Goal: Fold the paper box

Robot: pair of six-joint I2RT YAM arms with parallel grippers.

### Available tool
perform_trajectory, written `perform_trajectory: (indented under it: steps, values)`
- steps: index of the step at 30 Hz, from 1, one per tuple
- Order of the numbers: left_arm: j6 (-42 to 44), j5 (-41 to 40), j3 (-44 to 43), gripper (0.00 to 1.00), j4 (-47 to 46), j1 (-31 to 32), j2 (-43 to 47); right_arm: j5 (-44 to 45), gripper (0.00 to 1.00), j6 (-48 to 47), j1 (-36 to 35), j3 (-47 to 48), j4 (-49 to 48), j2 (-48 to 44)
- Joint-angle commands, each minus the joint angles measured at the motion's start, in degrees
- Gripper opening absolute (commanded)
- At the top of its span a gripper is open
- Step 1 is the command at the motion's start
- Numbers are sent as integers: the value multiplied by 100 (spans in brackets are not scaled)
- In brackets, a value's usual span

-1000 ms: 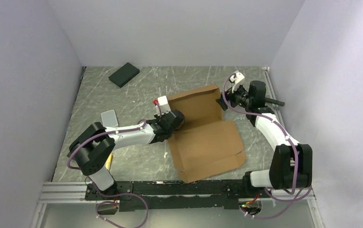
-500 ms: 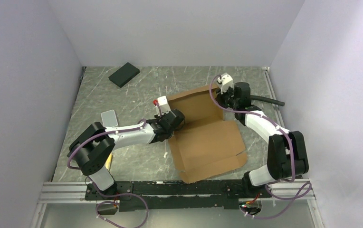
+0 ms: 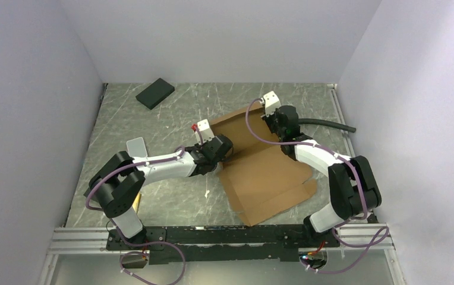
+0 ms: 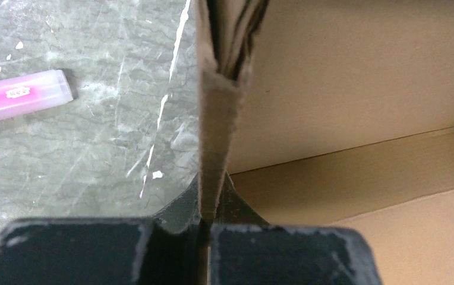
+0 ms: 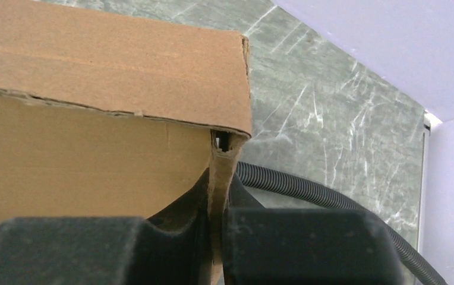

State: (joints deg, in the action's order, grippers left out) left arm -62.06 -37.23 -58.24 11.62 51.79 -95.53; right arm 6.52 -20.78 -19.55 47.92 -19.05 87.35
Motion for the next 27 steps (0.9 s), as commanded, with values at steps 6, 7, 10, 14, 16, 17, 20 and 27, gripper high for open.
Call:
perform_trajectory:
  steps: [6, 7, 10, 14, 16, 17, 20, 27]
  values:
    - [-339, 9, -212, 4, 19, 38, 6, -1197, 34, 237, 227, 106, 677, -454]
    - [-368, -1, -195, 4, 24, 23, 17, -1374, 37, 325, 293, 107, 724, -536]
    - [-402, -3, -151, 4, 23, -10, 34, -1818, 44, 497, 473, 99, 833, -799]
    - [-420, -36, -152, 5, 68, -39, 48, -2287, 57, 609, 707, 129, 1018, -1079]
    - [-412, -21, -151, 5, 86, -54, 60, -2570, 70, 605, 852, 124, 1119, -1253]
    - [-412, -14, -153, 6, 87, -53, 79, -2711, 76, 534, 921, 119, 1185, -1334]
    - [-454, 66, -121, 8, 73, -82, 138, -3171, 97, 178, 1169, 117, 1510, -1638]
    - [-729, 566, -47, 37, 118, -181, 182, -4231, 100, 227, 1995, 63, 1988, -2305]
